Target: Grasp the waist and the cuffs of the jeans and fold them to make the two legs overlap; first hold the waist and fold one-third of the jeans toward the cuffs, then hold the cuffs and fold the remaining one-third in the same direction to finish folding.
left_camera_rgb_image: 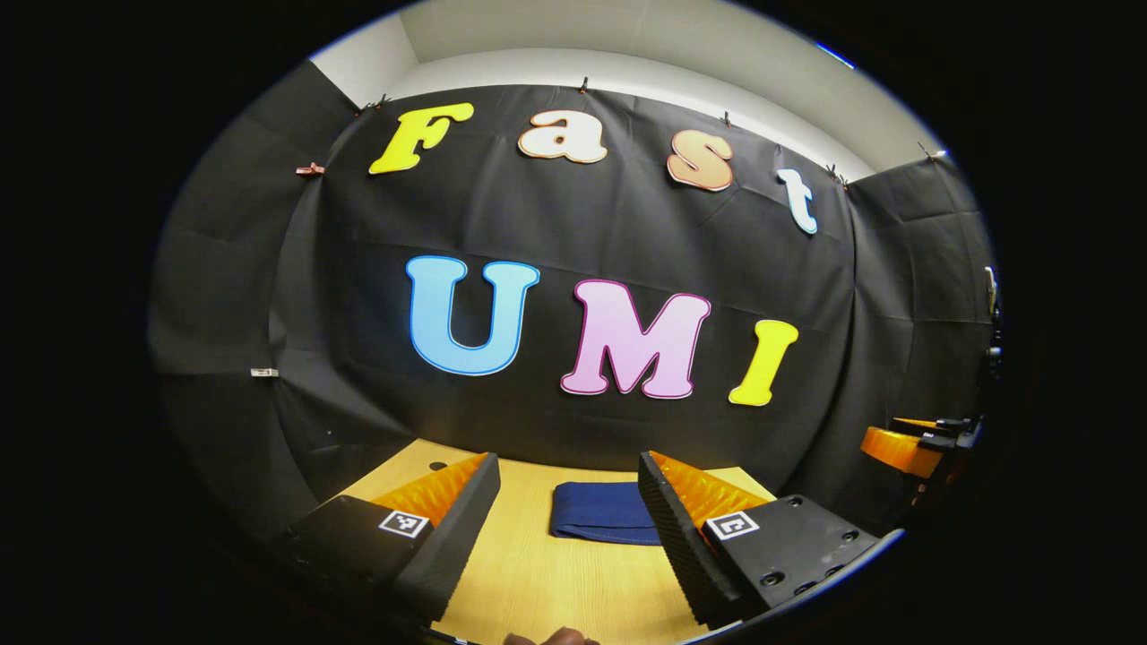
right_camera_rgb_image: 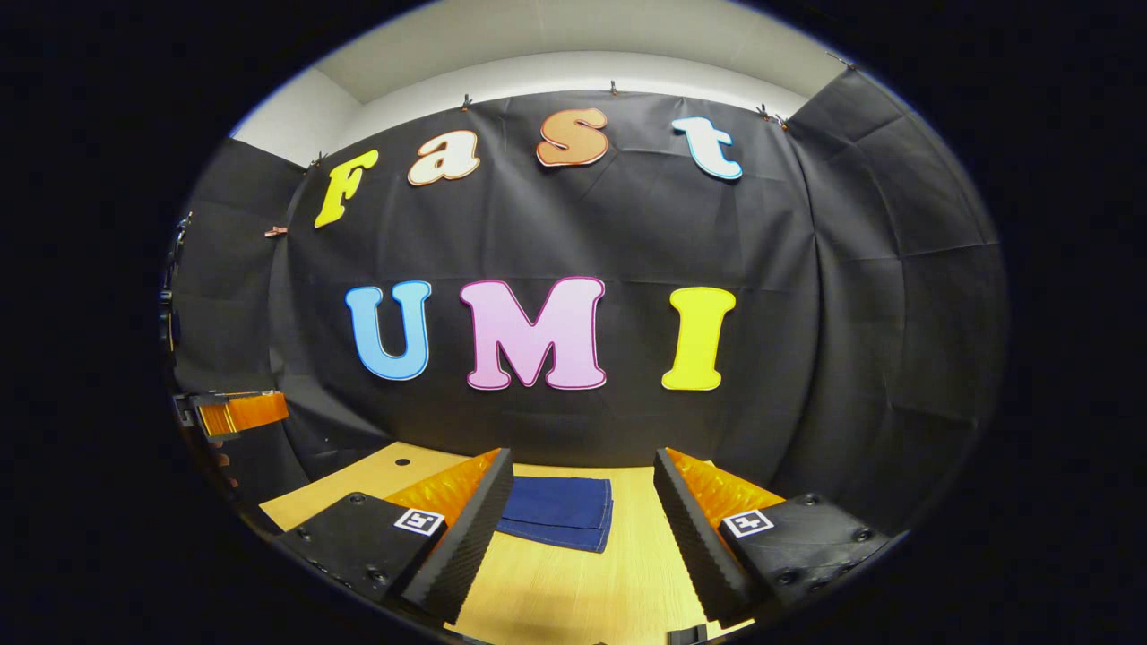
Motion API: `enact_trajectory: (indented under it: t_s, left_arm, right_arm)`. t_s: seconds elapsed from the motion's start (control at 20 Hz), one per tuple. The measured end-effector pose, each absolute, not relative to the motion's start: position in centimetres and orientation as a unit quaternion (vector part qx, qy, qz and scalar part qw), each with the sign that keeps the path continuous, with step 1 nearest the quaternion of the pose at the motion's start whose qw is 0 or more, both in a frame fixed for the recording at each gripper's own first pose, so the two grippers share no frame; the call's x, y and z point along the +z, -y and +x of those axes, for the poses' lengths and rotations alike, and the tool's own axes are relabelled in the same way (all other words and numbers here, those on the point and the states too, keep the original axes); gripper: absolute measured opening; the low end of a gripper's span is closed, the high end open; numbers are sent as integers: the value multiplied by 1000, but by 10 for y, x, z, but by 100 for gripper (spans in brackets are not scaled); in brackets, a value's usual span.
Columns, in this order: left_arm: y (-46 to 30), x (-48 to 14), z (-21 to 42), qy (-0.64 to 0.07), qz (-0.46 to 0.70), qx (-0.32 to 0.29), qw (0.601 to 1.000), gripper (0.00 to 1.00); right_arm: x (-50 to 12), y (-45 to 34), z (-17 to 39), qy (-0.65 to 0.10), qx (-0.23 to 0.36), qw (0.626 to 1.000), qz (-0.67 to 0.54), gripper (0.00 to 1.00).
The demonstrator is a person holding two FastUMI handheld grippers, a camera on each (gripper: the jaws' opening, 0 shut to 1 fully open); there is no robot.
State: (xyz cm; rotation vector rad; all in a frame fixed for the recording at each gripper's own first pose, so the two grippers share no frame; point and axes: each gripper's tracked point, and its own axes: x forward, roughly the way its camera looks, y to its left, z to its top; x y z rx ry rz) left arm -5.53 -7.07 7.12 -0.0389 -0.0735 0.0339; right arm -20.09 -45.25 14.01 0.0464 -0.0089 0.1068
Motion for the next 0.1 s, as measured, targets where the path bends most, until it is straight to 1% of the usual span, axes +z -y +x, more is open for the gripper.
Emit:
enact_trajectory:
  t_s: [0.1]
  left_arm:
    - [69,67,-61,35,-21,21,999,97]
  right_arm:
    - [137,450,-206,5,52,998,23,96]
